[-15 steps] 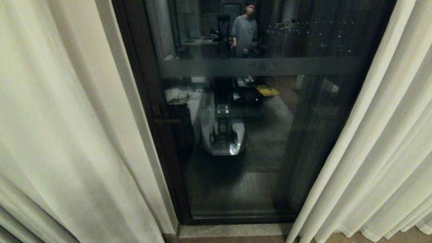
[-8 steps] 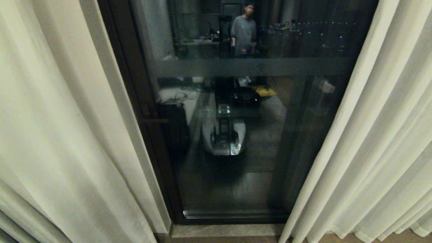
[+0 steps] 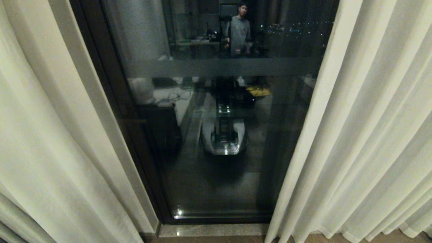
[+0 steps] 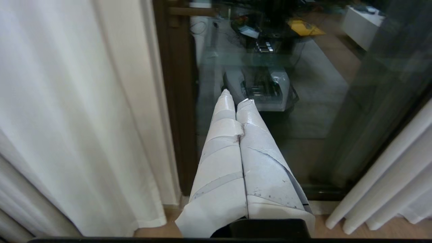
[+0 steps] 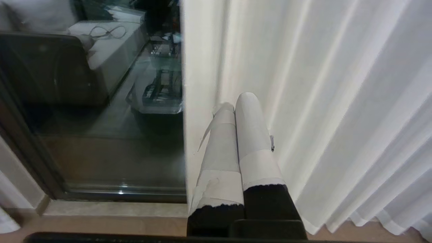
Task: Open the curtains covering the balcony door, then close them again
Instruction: Pull the inner curtains open on both sides
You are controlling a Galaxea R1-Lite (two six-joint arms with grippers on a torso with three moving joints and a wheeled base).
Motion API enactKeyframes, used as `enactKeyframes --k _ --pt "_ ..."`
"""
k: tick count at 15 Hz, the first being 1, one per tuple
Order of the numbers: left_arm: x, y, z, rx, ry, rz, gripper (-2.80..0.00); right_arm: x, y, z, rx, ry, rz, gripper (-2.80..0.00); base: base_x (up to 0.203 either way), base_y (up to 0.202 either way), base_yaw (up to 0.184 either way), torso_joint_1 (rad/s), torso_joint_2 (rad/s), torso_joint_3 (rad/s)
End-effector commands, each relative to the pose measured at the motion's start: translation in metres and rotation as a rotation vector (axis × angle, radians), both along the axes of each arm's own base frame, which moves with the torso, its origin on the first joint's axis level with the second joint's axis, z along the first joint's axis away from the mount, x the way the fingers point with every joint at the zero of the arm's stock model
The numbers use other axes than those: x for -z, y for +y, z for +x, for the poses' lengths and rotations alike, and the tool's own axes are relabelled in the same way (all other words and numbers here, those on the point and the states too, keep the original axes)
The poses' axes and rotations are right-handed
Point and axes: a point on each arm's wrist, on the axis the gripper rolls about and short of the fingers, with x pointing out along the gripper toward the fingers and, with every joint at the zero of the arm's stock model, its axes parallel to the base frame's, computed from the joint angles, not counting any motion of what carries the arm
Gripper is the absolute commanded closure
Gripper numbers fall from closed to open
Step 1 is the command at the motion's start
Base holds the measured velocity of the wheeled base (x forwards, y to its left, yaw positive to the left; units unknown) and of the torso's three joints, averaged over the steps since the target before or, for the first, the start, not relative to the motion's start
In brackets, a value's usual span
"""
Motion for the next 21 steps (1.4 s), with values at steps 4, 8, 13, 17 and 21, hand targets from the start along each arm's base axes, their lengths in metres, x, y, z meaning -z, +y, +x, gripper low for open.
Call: enactKeyframes --k 4,8,13,17,21 --pt "0.0002 0.0 -0.0001 -0.001 -0.001 0.0 0.0 0.0 0.0 0.0001 0.0 0.002 -0.001 0.0 0.0 -0.186 0.002 0.002 0.0 0.002" --pt "0.0004 0.0 -0.0001 -0.001 0.0 0.0 0.0 -0.0002 0.0 0.0001 0.0 0.0 -0.001 0.0 0.0 -0.186 0.001 0.003 0.0 0.002" --pt "0.0002 0.0 -0.0001 -0.001 -0.001 0.0 0.0 0.0 0.0 0.0001 0.0 0.002 -0.001 0.0 0.0 -0.186 0.002 0.002 0.0 0.004" --pt "0.0002 0.0 -0.0001 -0.001 -0.001 0.0 0.0 0.0 0.0 0.0001 0.0 0.001 -0.001 0.0 0.0 -0.183 0.002 0.005 0.0 0.001" --pt "0.0001 0.0 -0.0001 -0.001 -0.003 0.0 0.0 0.0 0.0 0.0001 0.0 0.002 -0.001 0.0 0.0 -0.172 0.003 0.004 0.0 0.002"
